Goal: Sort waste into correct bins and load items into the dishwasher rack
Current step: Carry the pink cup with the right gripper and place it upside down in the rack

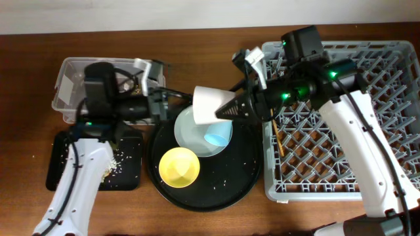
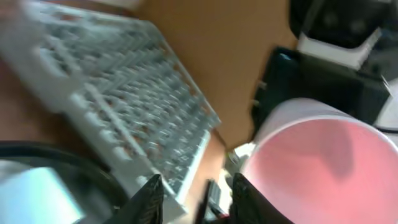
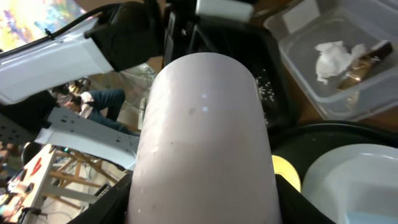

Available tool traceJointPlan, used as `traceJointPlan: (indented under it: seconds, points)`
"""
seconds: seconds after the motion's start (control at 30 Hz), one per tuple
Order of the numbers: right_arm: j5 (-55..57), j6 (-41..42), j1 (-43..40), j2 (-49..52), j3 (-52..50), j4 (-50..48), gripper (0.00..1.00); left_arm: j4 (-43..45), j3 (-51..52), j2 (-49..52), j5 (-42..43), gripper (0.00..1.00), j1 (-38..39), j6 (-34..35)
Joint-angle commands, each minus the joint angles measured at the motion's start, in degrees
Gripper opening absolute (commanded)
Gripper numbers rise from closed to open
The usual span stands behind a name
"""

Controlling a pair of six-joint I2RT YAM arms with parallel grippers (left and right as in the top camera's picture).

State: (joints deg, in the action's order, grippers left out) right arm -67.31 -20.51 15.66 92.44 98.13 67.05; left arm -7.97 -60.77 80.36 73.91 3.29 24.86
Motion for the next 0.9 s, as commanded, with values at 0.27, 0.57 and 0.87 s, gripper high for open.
traceJointPlan:
  seconds: [0.27,0.57,0.87]
  points:
    - [67.01,22.95,-13.51,2.38,0.66,-9.7,0.48,-25.09,-0.39,-0.33,-30.84,0.99,-11.61,-3.96]
    - [71.01,22.49,-15.74,18.21,0.55,-15.43,0.48,-26.05,-0.39,-0.33,-31.98,0.99,-11.61,-3.96]
    - [70.88,22.51,-15.74,19.58,1.9,-14.71,0.93,-26.05,-0.39,-0.33,-31.95,0.99,-11.61,-3.96]
